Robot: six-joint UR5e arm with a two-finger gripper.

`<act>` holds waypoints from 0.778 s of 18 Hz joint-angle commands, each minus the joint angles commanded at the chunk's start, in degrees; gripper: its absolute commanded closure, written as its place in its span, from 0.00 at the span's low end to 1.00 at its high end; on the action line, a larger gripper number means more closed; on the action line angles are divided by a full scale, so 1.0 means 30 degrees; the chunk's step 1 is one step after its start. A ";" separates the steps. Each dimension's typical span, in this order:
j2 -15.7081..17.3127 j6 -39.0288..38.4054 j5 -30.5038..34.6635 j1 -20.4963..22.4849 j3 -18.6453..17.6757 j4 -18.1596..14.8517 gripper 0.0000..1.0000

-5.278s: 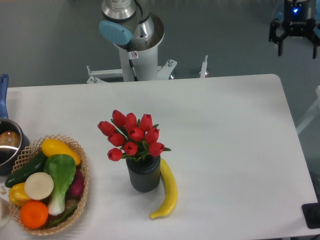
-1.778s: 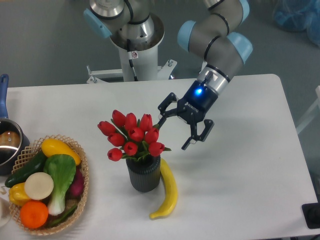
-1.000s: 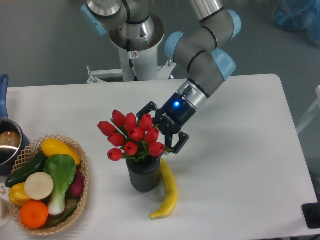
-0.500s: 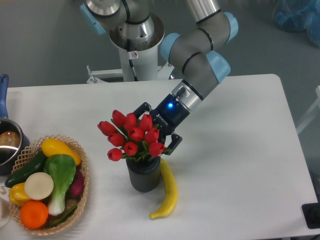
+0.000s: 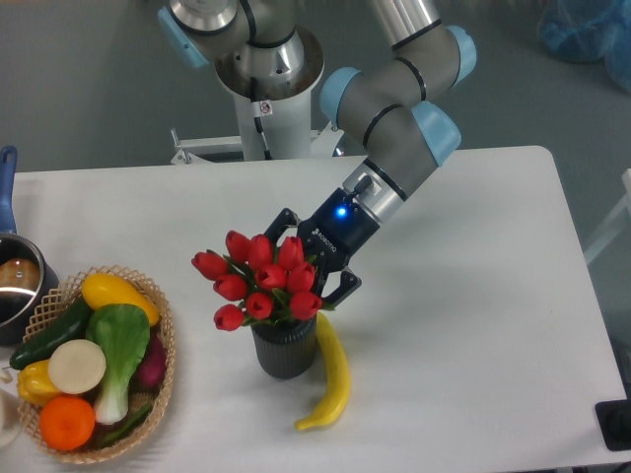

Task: Pick up the flowers from the vase
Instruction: 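Close the gripper on the tulip stems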

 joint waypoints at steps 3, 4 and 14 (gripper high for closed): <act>0.0000 -0.0088 -0.0029 0.0000 0.0000 0.0000 0.44; 0.0029 -0.0117 -0.0087 0.0000 0.0029 0.0000 0.45; 0.0205 -0.0235 -0.0293 0.0234 0.0088 0.0000 0.48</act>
